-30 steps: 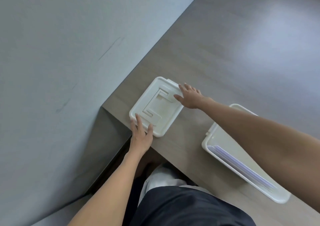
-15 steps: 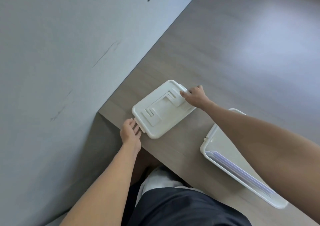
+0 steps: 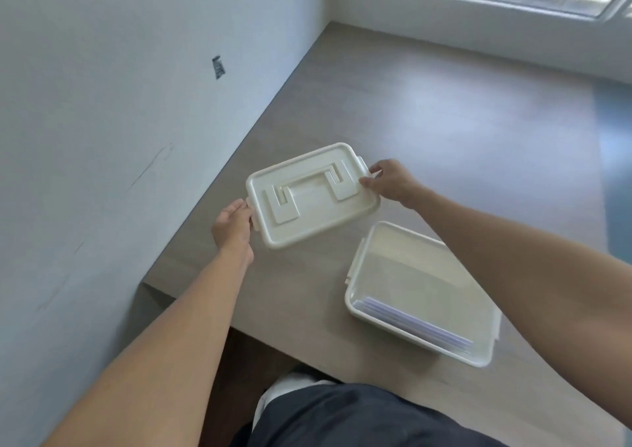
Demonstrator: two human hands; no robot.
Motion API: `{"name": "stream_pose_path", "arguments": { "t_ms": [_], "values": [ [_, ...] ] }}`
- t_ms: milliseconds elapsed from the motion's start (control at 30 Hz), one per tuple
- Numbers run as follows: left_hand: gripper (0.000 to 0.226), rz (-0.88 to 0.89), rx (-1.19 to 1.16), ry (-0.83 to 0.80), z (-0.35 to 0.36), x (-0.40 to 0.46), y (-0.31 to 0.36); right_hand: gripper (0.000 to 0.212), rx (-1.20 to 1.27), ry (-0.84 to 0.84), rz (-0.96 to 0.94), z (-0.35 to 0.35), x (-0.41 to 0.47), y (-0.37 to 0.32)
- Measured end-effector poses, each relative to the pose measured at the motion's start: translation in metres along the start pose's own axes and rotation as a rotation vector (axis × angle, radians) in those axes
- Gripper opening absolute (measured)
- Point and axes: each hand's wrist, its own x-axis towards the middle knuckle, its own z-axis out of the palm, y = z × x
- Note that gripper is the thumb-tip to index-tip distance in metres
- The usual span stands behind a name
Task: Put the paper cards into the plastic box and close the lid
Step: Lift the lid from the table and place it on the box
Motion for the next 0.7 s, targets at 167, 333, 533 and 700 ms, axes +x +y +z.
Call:
{"name": "stream_pose_path", "arguments": {
  "t_ms": [167,333,533,700],
  "values": [
    [0.043,0.004,0.051,-0.265,0.06,-0.025,0.014,0.029,0.154,0.015,0.083,-0.08,-0.05,0.042],
    [0.039,-0.025,0.181,-0.514,0.104,-0.06,0.018,0.012,0.231,0.095,0.197,-0.129,-0.104,0.088],
    [0.037,-0.029,0.385,-0.656,0.126,-0.091,0.0,0.044,0.279,0.176,0.324,-0.137,-0.166,0.137],
    [0.041,-0.025,0.533,-0.693,0.115,-0.096,-0.02,0.045,0.323,0.038,0.411,-0.118,-0.199,0.164]
  ]
}}
